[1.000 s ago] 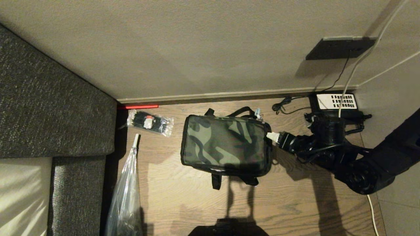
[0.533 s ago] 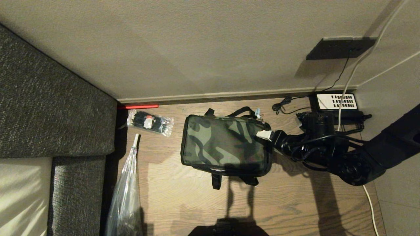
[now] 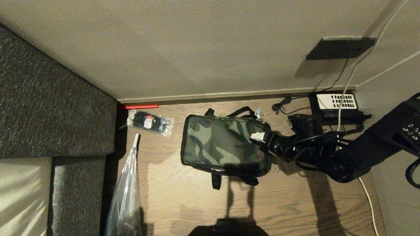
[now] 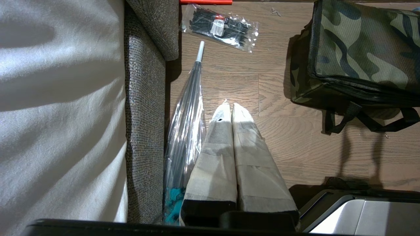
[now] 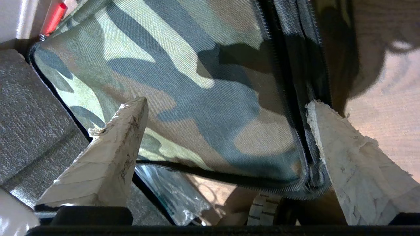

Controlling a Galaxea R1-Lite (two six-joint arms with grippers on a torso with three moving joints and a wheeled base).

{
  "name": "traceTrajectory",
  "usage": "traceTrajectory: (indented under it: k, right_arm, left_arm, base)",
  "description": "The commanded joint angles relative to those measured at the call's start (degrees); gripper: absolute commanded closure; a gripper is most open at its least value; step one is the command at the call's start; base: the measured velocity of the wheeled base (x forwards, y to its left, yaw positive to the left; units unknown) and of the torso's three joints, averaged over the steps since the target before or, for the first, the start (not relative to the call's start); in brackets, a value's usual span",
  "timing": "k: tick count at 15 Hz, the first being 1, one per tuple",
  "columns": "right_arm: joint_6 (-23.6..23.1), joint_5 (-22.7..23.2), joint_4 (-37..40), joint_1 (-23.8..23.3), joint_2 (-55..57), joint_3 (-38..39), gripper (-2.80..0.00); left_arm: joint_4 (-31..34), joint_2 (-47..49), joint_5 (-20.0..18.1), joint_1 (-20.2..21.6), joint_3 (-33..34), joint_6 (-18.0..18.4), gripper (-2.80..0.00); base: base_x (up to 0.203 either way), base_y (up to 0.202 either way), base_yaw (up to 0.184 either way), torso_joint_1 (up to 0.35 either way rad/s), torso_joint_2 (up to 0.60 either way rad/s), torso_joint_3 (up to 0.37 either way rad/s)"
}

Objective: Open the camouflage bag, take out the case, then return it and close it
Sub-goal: Open the top of the storage box

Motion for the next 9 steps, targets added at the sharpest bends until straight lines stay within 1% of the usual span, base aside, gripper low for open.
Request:
traceTrajectory:
  k: [1,6,9]
  right_arm:
    - [0.09,0.0,-0.41,0.04,2.08,-0.91,-2.8]
    - [-0.63,0.09,-0.34,0.04,3.78,-3.02,-2.8]
    - [-0.08,-0.13,0.17,0.12,4.56,-4.37,-2.8]
  left_arm:
    - [0.02,0.0,0.0,0.02,0.09,-0.02,0.0]
    - [0.02,0.0,0.0,0.02,0.09,-0.02,0.0]
    - [-0.06,0.0,0.0,0.02,0.09,-0.02,0.0]
  base:
    - [0.0,0.0,0.0,0.0,0.0,0.0]
    - [0.0,0.0,0.0,0.0,0.0,0.0]
    - [0.0,0.0,0.0,0.0,0.0,0.0]
